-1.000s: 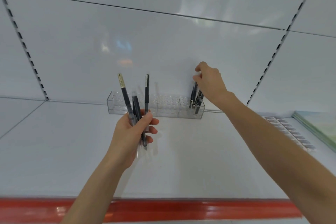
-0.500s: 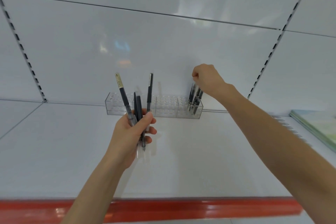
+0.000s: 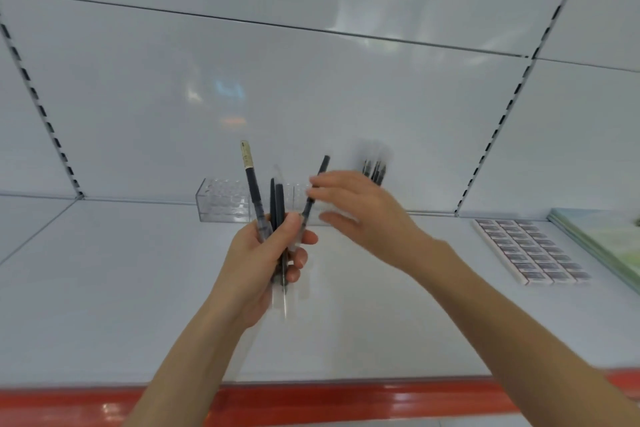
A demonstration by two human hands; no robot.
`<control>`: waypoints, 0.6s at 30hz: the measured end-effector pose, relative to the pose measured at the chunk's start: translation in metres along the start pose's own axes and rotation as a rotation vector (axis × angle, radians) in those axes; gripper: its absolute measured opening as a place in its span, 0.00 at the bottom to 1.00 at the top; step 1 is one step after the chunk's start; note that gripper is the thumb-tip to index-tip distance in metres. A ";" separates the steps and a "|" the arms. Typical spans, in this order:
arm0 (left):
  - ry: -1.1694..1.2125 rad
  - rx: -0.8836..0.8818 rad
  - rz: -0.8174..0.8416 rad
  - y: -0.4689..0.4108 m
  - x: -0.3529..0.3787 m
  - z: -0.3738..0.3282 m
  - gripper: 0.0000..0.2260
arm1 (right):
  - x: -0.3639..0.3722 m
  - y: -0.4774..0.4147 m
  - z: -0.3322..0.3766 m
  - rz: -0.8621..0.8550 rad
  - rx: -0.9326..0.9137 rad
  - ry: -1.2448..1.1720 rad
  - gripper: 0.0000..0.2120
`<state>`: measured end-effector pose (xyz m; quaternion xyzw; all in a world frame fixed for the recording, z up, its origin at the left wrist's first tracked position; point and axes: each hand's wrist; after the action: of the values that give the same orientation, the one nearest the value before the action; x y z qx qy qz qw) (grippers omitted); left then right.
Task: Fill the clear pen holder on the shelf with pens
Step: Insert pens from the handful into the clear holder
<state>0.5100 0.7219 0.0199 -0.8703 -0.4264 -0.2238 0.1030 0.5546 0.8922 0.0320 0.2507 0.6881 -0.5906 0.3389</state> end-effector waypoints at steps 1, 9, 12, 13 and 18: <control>0.001 -0.007 0.014 0.001 0.003 0.000 0.10 | 0.002 0.003 0.002 0.009 -0.038 0.040 0.13; 0.054 0.031 -0.092 -0.003 0.004 0.004 0.10 | -0.018 0.011 0.011 -0.107 0.460 -0.396 0.03; -0.019 0.037 -0.094 -0.002 0.004 0.007 0.10 | -0.028 0.010 0.019 -0.143 0.750 -0.913 0.06; -0.038 0.028 -0.071 -0.001 0.006 0.009 0.11 | -0.030 0.010 0.021 -0.139 0.780 -0.993 0.06; -0.122 -0.005 0.032 0.002 0.008 0.012 0.08 | -0.035 0.011 0.023 -0.124 0.847 -1.122 0.09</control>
<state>0.5190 0.7307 0.0135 -0.8893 -0.4175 -0.1697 0.0784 0.5894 0.8734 0.0499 -0.0209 0.1332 -0.8659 0.4816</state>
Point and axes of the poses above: each hand's wrist, its own y-axis away from the middle knuckle, its own x-axis out of the palm, z = x × y, and after that the axes turned 8 degrees about y, right-handed
